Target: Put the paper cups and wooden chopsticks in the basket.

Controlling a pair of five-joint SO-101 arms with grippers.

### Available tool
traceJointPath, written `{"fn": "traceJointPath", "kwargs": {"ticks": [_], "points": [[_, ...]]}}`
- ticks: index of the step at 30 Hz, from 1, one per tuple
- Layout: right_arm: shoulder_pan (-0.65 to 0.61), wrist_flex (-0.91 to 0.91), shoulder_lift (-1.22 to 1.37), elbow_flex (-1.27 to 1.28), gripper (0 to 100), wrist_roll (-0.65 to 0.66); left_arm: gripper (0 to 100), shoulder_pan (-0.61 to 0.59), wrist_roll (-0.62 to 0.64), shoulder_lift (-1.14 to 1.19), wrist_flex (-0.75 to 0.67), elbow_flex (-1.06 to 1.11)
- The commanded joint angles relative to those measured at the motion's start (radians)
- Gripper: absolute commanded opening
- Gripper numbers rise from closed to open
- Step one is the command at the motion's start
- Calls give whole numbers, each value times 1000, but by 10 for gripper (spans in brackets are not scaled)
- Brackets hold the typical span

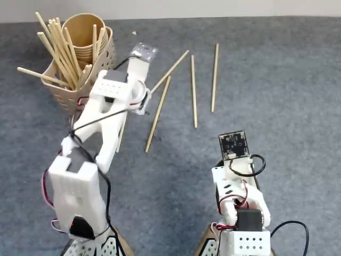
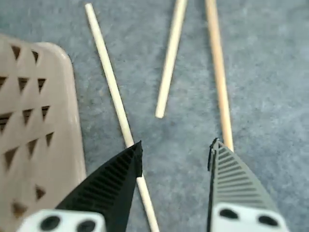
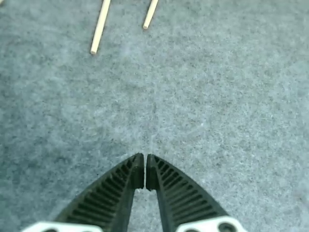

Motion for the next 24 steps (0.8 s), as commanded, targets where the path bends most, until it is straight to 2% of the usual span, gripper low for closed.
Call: {"fn": "traceJointPath", "kwargs": {"ticks": [1, 9, 17, 19, 24], "points": [[-8, -15, -16, 127, 28, 8, 245, 12, 5, 51, 29, -111], [-8, -15, -16, 127, 28, 8, 242, 25, 5, 213, 28, -421], [-8, -13, -15, 127, 28, 8, 236, 27, 5, 549, 35, -751], [-8, -13, -15, 127, 28, 8, 189, 27, 3, 619, 44, -809], [-8, -13, -15, 127, 28, 8, 0, 28, 3, 717, 227, -980]]}}
